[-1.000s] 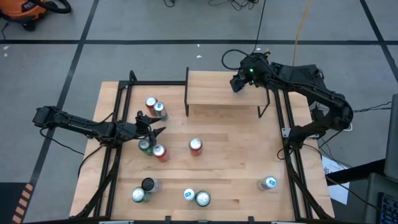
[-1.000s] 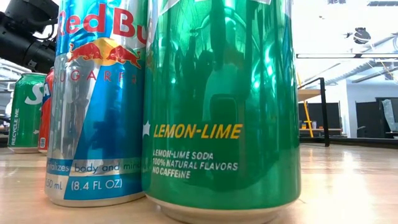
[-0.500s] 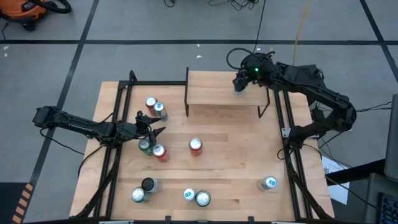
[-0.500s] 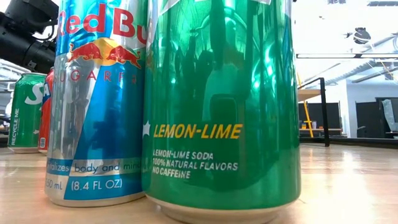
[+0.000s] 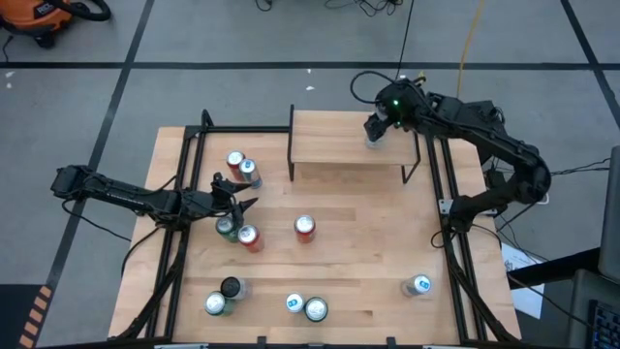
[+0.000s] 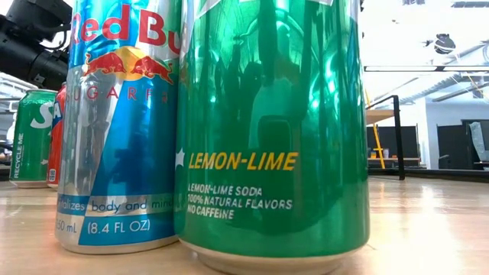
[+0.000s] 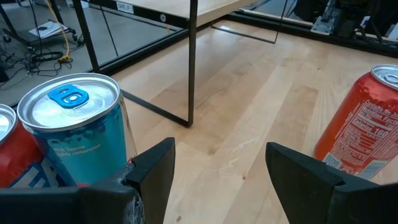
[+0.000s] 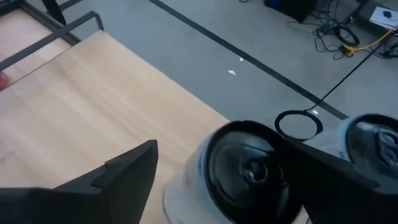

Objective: Place canned beverage on shelf
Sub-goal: Put the right white blue soda can on the shelf aligned with the other white blue soda can

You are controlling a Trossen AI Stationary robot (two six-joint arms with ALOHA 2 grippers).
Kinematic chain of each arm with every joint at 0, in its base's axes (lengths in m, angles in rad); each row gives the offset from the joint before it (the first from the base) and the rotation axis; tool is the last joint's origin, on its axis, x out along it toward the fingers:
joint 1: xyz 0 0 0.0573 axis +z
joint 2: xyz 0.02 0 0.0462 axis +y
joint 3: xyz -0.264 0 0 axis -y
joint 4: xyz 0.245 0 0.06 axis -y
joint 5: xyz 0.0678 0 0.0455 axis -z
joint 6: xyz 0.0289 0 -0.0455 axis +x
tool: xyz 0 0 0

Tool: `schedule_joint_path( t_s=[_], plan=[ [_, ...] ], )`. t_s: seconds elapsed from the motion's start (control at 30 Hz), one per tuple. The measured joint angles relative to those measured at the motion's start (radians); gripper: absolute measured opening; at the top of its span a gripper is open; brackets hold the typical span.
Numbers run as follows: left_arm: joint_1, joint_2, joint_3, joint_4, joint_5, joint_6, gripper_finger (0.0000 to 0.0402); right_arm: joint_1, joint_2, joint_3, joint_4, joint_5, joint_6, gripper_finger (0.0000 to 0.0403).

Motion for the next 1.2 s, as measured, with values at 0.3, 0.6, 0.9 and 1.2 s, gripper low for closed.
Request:
schedule_joint_path(
  t_s=[0.3,0.6,0.9,1.2],
  plan=[
    [0.0,0.0,0.0,0.0,0.0,0.006,0.0251,0.003,-0.002,0.0,-0.011,-0.004,0.003,0.0328],
    [0.0,0.0,0.0,0.0,0.0,0.006,0.0251,0.053,-0.05,-0.001,-0.003,-0.019,0.069,0.0327],
    [0.0,0.0,0.0,0.0,0.0,0.0,0.0251,0.055,-0.098,-0.001,-0.021,0.032,0.016,0.0327],
    [0.0,0.0,0.0,0.0,0.0,-0.001,0.0251,0.003,-0.049,-0.001,-0.043,-0.06,-0.022,0.0331]
  ],
)
